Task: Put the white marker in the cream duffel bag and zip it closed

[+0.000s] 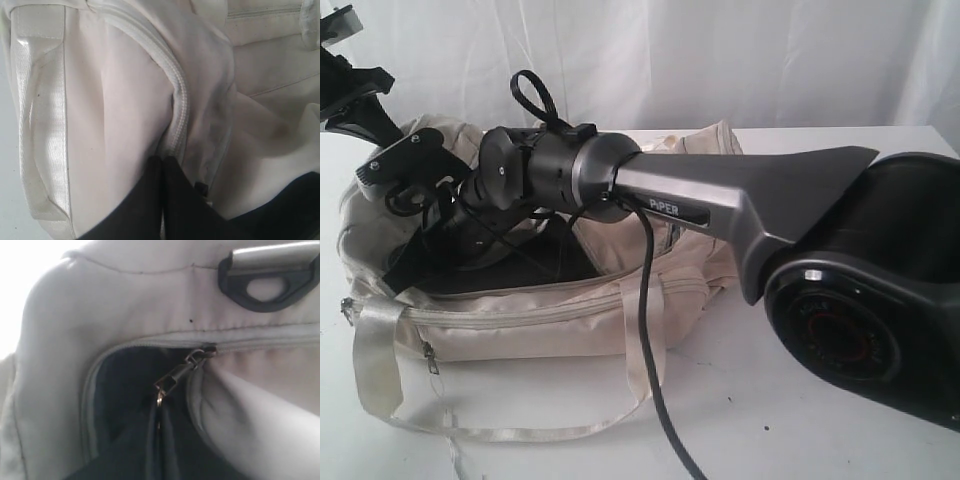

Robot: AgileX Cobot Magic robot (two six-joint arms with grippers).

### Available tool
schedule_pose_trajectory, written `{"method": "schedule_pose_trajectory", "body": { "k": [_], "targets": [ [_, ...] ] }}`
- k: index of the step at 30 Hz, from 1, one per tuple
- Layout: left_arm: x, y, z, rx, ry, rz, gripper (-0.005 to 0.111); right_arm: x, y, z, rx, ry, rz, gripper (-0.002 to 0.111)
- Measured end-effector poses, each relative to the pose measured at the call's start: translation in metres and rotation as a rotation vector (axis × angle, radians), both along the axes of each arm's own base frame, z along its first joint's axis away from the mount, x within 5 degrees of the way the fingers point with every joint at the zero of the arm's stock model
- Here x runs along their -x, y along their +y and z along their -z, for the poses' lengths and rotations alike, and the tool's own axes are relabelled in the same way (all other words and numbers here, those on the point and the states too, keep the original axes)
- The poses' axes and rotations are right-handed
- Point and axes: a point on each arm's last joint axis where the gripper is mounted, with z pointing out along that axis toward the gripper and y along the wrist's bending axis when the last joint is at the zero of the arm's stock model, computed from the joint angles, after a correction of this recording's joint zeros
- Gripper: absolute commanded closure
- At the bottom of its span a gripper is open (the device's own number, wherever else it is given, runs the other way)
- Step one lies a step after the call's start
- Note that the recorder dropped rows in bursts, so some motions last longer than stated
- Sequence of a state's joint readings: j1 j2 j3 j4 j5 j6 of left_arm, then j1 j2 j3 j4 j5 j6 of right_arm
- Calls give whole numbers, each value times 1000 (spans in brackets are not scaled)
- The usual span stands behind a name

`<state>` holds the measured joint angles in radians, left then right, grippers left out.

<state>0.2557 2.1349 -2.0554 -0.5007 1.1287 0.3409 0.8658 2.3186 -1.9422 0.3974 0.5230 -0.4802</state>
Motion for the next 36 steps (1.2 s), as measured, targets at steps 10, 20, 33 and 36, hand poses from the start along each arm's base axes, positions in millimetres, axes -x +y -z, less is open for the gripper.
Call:
{"method": "schedule_pose_trajectory", "body": {
  "k": [10,20,33,36],
  "targets": [
    [0,0,0,0,0,0,107,13,-14,-31,59,71,-55,108],
    [0,0,0,2,2,-3,107,38,-24,-35,193,259,-164,108],
    [-1,-2,-1,27,-4,-4,107,-16,-59,-44,-95,556,223,65],
    [-1,-2,-1,26,-4,-4,107,-38,-62,-43,-266,624,254,65]
  ]
}}
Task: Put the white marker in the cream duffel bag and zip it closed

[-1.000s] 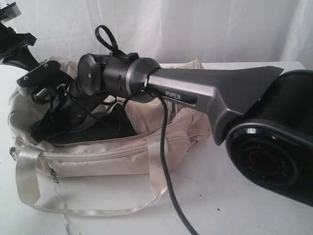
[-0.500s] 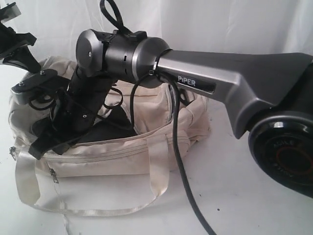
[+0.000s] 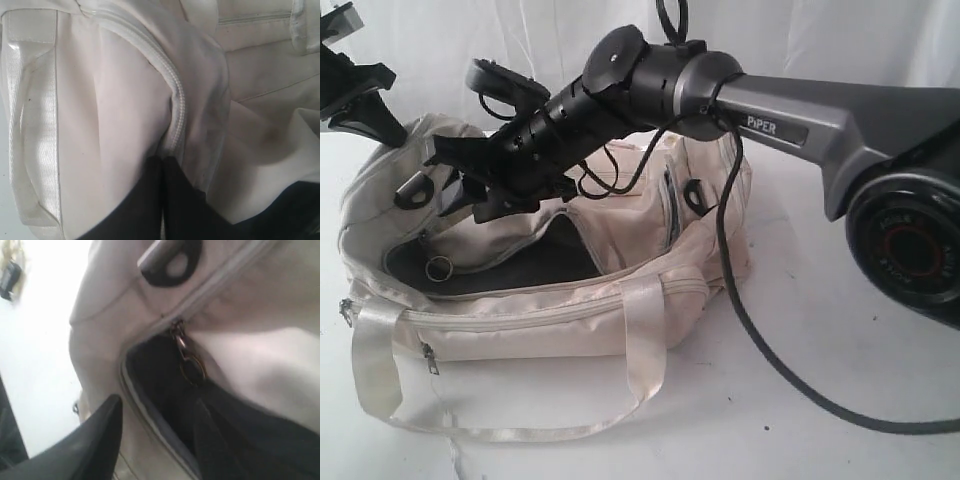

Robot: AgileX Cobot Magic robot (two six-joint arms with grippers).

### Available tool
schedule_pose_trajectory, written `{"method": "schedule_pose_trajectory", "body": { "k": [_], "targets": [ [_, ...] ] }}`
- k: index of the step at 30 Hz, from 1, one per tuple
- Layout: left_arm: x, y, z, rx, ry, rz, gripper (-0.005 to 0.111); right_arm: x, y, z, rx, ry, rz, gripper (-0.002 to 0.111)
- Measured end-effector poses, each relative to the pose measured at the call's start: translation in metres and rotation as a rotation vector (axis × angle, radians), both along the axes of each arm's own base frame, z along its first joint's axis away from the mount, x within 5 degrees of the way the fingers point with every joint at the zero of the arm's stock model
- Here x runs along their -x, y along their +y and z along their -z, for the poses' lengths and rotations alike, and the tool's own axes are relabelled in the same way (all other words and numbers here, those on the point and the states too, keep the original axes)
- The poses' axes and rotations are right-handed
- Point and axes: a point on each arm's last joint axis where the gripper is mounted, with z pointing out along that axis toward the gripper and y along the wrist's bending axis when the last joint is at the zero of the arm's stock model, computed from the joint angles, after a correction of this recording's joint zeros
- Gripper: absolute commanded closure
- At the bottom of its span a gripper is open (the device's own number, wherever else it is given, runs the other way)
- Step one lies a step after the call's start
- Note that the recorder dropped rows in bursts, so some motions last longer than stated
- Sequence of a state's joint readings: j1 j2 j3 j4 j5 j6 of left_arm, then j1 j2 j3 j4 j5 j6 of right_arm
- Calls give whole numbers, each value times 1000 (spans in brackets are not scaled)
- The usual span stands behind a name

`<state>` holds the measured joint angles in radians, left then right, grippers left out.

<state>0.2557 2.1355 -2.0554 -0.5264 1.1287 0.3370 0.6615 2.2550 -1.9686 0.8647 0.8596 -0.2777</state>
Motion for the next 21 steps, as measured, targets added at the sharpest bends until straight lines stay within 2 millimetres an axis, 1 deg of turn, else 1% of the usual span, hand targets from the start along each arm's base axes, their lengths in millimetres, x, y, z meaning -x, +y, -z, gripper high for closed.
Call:
{"method": "schedule_pose_trajectory", "body": {
  "k": [3,4,8,10,12,17,19,21],
  "targets": [
    [0,0,0,0,0,0,107,-9,5,6,-87,39,12,65],
    [0,0,0,0,0,0,107,-11,9,11,-111,63,12,65],
    [0,0,0,2,-1,0,107,-18,16,28,-136,99,17,65],
    [0,0,0,2,-1,0,107,-19,17,34,-133,113,14,65],
    [0,0,0,2,-1,0,107,-19,18,47,-115,135,1,65],
    [0,0,0,2,-1,0,107,-19,16,61,-45,118,-28,65],
    [0,-1,0,8,-2,0,107,-22,16,76,-16,125,-16,65],
    [-1,-2,-1,29,-6,-1,107,-23,20,88,-18,129,10,65]
  ]
}}
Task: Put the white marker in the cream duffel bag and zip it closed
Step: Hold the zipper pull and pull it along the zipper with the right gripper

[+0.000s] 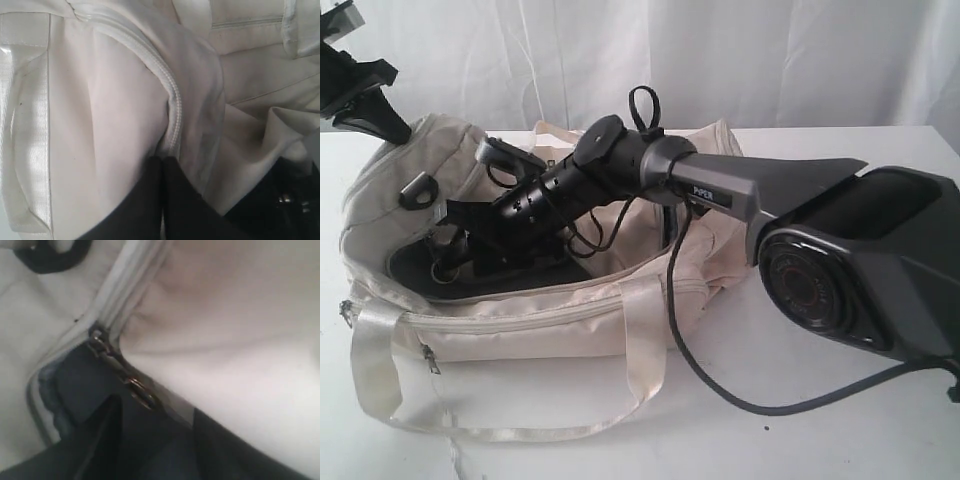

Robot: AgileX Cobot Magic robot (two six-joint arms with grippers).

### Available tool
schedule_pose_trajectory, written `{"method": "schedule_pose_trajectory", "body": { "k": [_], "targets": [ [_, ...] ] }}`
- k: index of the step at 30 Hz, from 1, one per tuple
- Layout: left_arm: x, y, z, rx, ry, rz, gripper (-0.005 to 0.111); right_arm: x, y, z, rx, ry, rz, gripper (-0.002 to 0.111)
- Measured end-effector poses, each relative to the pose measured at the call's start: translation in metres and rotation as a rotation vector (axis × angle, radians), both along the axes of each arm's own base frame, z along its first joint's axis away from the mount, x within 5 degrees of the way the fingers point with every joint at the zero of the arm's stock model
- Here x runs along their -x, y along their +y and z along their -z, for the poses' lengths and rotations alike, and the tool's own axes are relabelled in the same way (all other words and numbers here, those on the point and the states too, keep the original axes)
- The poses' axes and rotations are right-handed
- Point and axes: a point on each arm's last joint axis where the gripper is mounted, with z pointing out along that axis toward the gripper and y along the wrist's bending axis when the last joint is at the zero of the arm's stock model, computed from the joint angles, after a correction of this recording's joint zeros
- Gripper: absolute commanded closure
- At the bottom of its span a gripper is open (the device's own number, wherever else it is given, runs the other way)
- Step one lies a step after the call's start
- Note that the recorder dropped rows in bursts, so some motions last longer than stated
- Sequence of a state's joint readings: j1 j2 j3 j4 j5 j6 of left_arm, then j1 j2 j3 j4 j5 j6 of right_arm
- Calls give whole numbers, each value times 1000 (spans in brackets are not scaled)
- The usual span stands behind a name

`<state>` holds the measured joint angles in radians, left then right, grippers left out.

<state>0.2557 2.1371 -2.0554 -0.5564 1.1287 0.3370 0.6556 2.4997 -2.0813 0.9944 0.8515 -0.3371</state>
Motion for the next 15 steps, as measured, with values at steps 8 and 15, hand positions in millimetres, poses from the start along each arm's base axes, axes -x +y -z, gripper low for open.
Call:
{"method": "schedule_pose_trajectory", "body": {
  "k": [8,15],
  "targets": [
    [0,0,0,4,-1,0,107,2,18,8,-21,-108,54,68],
    [0,0,0,4,-1,0,107,2,21,7,-40,-160,46,82]
  ]
}}
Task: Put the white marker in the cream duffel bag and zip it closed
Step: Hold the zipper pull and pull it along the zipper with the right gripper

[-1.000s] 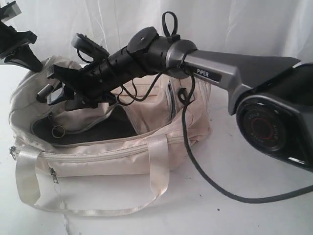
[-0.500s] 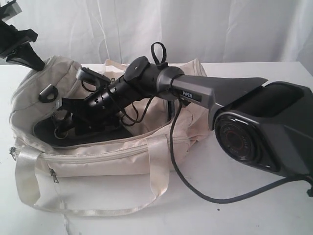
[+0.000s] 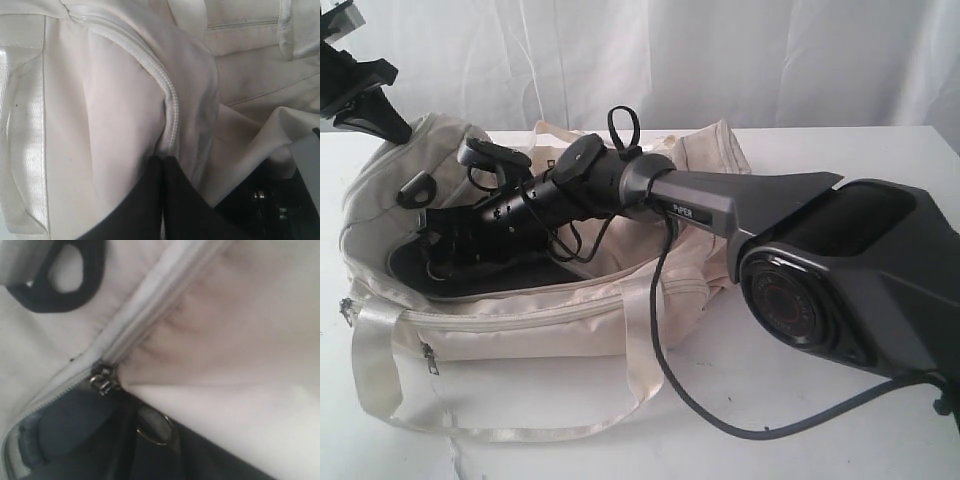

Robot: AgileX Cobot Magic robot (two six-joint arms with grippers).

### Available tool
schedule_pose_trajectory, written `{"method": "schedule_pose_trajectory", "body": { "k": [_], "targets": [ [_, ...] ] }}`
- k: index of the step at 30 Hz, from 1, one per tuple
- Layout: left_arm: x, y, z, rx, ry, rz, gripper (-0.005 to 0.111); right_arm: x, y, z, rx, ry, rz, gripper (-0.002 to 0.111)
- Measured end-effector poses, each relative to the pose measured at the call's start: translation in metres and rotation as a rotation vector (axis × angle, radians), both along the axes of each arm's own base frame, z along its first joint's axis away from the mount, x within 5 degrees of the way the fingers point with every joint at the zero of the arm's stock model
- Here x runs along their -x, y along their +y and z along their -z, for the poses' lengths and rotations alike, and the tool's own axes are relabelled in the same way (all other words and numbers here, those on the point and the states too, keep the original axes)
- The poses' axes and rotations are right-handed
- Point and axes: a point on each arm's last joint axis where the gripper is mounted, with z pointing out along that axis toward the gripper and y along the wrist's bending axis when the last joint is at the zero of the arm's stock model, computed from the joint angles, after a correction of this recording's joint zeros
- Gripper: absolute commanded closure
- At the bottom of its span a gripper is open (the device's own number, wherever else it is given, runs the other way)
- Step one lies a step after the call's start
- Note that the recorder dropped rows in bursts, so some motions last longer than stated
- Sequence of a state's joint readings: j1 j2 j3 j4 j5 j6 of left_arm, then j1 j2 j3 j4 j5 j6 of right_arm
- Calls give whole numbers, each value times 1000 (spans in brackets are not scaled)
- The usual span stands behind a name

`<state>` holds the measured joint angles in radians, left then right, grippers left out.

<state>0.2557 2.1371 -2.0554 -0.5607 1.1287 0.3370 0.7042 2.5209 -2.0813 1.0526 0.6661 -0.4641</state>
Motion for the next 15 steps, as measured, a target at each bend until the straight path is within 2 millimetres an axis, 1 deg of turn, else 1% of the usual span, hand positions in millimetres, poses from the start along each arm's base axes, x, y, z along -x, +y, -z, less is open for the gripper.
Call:
{"method": "schedule_pose_trajectory", "body": {
  "k": [1,4,5,7,8,13,15],
  "targets": [
    [0,0,0,0,0,0,107,2,2,-1,-6,-13,-12,82],
    [0,0,0,-1,-1,1,107,7,8,-1,-7,-46,-47,89],
    [0,0,0,-1,-1,1,107,12,12,-1,-6,-57,-80,90],
    [0,0,0,-1,-2,3,107,18,14,-1,-5,-56,-119,94],
    [0,0,0,-1,-2,3,107,19,15,-1,-5,-54,-129,99],
    [0,0,0,-4,-5,8,107,21,16,-1,-4,-54,-140,108],
    [0,0,0,-4,-5,8,107,20,15,-1,-4,-54,-138,108]
  ]
}}
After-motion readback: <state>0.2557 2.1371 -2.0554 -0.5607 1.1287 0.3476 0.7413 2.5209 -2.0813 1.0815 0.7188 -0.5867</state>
